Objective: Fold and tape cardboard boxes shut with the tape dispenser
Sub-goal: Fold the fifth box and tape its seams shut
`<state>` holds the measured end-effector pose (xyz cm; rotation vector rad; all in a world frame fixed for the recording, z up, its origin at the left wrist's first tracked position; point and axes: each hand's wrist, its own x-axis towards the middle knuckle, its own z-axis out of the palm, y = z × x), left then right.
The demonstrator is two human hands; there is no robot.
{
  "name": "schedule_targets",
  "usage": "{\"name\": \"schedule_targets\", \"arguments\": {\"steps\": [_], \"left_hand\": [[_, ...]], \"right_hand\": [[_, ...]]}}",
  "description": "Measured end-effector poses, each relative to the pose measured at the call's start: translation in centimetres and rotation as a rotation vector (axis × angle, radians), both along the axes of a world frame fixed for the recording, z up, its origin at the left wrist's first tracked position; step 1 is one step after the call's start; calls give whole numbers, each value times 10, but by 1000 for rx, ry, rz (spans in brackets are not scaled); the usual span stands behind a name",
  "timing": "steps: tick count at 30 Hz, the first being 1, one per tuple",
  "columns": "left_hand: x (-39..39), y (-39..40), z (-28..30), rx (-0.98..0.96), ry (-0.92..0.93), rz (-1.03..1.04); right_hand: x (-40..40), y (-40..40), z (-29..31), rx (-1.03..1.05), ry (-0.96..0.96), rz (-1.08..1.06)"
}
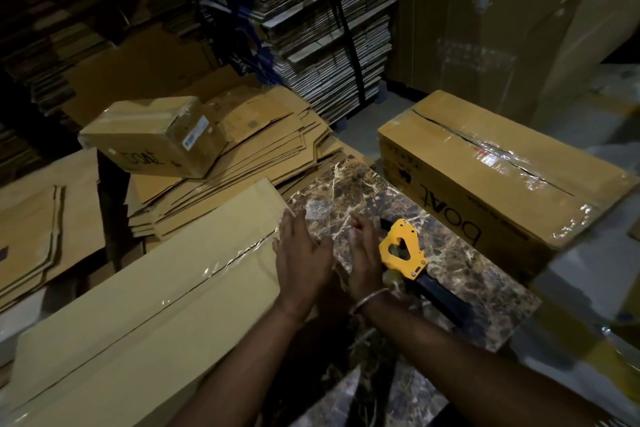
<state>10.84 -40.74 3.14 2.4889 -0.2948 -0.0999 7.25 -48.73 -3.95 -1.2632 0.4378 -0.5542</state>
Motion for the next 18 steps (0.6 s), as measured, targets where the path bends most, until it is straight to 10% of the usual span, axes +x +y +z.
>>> {"name": "schedule_targets", "arguments": {"steps": [18], "left_hand": [[17, 50, 0, 253, -414, -142]], "right_hand": [[14, 24, -69, 128, 177, 138]]}}
